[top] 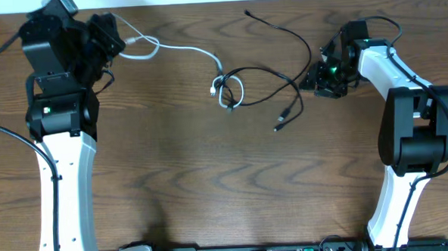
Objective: Untangle cables
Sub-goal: 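Move both grippers back toward the cable pile at center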
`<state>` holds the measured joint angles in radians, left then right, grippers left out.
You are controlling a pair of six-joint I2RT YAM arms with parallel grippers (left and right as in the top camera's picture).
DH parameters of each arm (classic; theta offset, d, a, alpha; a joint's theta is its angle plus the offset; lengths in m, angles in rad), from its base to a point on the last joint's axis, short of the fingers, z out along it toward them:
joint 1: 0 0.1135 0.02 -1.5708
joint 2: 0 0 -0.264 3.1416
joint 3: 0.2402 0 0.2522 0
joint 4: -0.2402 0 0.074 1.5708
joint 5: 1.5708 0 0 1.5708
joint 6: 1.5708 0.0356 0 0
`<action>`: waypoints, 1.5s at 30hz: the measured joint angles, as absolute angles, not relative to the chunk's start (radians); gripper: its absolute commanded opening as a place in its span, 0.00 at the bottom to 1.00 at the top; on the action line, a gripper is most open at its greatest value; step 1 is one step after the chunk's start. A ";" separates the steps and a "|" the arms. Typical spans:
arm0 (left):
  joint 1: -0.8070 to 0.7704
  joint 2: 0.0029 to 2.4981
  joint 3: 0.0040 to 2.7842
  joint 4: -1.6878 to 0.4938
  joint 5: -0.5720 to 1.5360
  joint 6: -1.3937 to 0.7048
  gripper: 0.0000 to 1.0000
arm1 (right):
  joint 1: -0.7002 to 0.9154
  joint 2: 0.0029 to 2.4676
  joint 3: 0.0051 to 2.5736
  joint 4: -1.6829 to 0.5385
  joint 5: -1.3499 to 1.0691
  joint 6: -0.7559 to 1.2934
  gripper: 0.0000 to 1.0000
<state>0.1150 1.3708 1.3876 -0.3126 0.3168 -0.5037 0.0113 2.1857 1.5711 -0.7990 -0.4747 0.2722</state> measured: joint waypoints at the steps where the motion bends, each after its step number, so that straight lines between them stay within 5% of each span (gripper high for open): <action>1: 0.115 1.371 1.388 -0.335 0.316 -0.492 0.07 | 0.010 2.180 1.571 -0.801 -0.472 0.266 0.67; 8: 0.070 1.371 1.388 -0.413 0.348 -0.395 0.07 | 0.012 2.076 1.561 -0.748 -0.523 0.147 0.78; 20: -0.130 1.371 1.388 -0.242 0.413 -0.357 0.07 | 0.202 1.917 1.563 -0.493 -0.651 0.124 0.67; 39: -0.151 1.370 1.388 -0.162 0.465 -0.530 0.07 | 0.426 2.042 1.562 -0.120 -0.682 0.199 0.68; 42: -0.170 1.370 1.388 -0.162 0.469 -0.533 0.08 | 0.446 2.059 1.562 -0.092 -0.683 0.193 0.61; 45: -0.182 1.370 1.388 -0.168 0.473 -0.536 0.07 | 0.456 2.090 1.562 -0.082 -0.668 0.181 0.34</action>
